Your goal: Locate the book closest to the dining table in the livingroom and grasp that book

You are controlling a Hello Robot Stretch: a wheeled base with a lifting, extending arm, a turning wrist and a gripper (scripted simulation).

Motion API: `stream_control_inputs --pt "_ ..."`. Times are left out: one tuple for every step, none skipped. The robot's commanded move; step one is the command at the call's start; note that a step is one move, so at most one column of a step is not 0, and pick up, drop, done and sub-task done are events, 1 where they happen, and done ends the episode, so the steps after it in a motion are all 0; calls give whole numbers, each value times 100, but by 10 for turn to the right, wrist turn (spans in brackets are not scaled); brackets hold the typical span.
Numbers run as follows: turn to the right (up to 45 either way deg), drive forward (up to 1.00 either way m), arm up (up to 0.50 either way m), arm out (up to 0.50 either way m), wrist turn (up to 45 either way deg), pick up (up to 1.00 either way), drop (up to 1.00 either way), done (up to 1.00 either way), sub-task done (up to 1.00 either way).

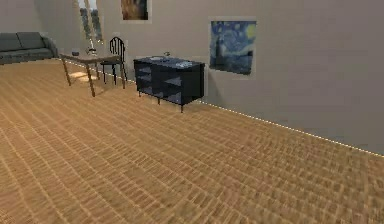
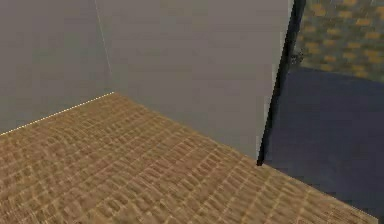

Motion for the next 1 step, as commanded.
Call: stream_control_inputs --pt "0 100 0 0 0 0 0 0 0"
